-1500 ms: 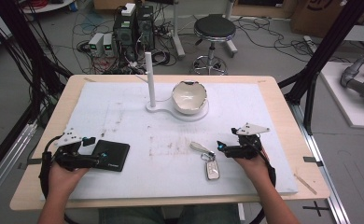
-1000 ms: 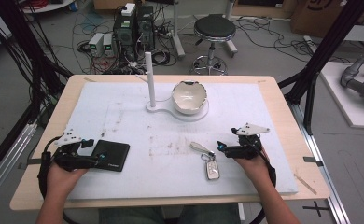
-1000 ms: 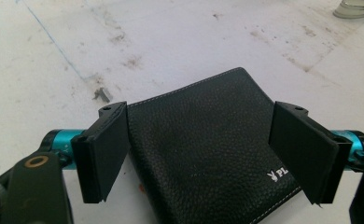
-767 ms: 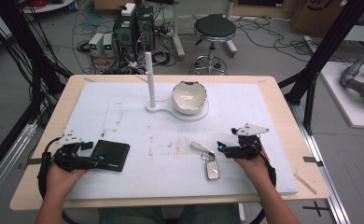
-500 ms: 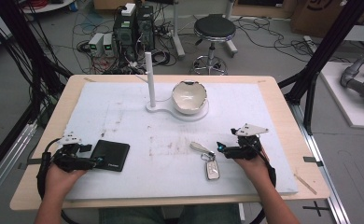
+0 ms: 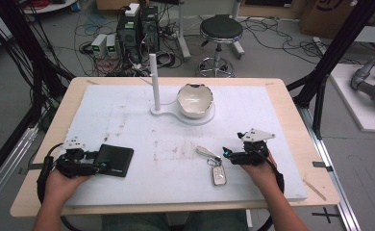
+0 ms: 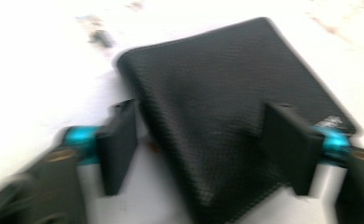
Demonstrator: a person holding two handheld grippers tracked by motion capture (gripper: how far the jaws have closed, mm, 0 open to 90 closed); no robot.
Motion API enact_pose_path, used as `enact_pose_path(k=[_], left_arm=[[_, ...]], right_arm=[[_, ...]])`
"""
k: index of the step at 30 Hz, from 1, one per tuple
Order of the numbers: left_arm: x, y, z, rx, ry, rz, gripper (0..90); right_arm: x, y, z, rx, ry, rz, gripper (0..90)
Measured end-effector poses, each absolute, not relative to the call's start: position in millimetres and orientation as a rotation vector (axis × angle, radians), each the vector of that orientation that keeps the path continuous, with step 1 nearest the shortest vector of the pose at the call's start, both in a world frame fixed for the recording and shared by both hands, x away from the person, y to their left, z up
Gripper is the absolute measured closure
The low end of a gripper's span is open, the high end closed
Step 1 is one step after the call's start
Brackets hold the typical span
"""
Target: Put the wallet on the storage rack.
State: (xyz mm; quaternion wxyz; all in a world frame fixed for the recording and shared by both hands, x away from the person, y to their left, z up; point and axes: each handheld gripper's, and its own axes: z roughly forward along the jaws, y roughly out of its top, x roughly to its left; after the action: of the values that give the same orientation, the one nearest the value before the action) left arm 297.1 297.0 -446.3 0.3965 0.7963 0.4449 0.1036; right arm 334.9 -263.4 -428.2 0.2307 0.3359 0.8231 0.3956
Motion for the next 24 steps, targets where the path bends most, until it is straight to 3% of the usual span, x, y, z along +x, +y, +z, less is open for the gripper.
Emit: enact_pose_path(k=[5, 7, 12, 14, 24], left_arm=[[297.7, 300.2, -446.1, 1.997, 1.142, 0.241, 40.7], [298.9, 304.1, -448.3, 1.979, 1.120, 0.230, 49.9], [299.0, 309.3, -450.7, 1.946, 1.101, 0.236, 57.6], [299.0, 308.8, -448.1, 1.941, 1.133, 0.249, 66.8], [299.3, 306.6, -442.3, 1.908, 1.172, 0.261, 76.8]], right_arm=[[334.5, -262.9, -428.3, 0.925, 2.264, 1.084, 18.8], [334.4, -262.4, -428.5, 0.926, 2.268, 1.083, 18.8], [334.0, -260.5, -428.9, 0.912, 2.272, 1.069, 18.8], [333.4, -259.4, -428.8, 0.902, 2.273, 1.060, 18.8], [332.0, -258.4, -428.4, 0.890, 2.263, 1.044, 18.9]])
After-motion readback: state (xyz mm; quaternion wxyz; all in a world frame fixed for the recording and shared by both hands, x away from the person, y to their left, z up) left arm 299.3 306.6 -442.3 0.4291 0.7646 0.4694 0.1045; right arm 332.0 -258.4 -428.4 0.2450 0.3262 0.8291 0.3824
